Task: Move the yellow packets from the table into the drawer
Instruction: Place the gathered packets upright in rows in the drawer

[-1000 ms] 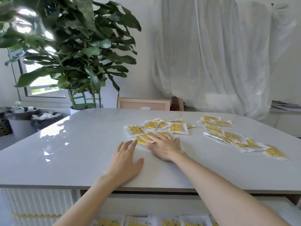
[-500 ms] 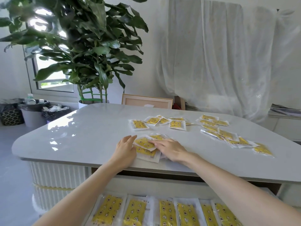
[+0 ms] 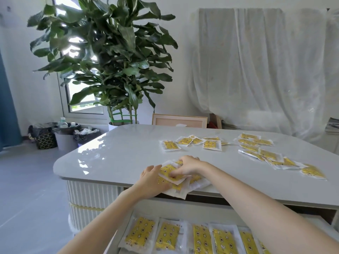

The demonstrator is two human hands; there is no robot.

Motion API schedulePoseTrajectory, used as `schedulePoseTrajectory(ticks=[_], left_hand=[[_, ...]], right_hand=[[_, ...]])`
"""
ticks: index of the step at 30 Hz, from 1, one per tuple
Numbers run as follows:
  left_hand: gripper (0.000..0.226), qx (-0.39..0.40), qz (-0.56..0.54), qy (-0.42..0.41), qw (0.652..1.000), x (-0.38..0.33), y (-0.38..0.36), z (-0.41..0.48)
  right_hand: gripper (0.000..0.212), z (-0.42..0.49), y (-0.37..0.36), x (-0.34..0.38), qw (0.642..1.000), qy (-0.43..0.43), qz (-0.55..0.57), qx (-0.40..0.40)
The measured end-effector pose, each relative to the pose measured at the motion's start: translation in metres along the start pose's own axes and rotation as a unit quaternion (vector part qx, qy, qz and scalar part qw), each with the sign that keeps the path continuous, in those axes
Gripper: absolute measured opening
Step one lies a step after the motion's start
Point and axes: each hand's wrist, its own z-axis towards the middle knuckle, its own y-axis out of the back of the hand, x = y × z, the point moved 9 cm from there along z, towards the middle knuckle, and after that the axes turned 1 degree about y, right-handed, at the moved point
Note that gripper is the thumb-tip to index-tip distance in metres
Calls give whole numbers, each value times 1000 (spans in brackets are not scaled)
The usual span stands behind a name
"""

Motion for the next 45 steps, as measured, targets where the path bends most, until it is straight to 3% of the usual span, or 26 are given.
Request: schedulePoseTrajectory(ticks=[4,10,21,25,31,38,45], left_hand=[[90,-8,-8,9,1000,3,7,-2],[101,-36,-22,20,999,3,20,2],[103,-15,-121,60,991,11,8,12],[102,-7,-134,67,989,9,6,15],[105,-4,-197,86,977,13,2,13],[90,-15,-244,75,967,7,-1,10],[76,-50,-277,90,955,5,7,5]], right_hand=[[86,6,-1,2,996,-30,71,34],[89,-2,6,7,996,-54,61,30],[70,-18,11,-10,988,-80,127,30],[73,-16,23,-19,985,-85,150,2],[72,-15,16,-25,975,-73,209,25],[53,-20,12,-34,959,-99,263,28],[85,-7,9,-38,942,-71,324,45]])
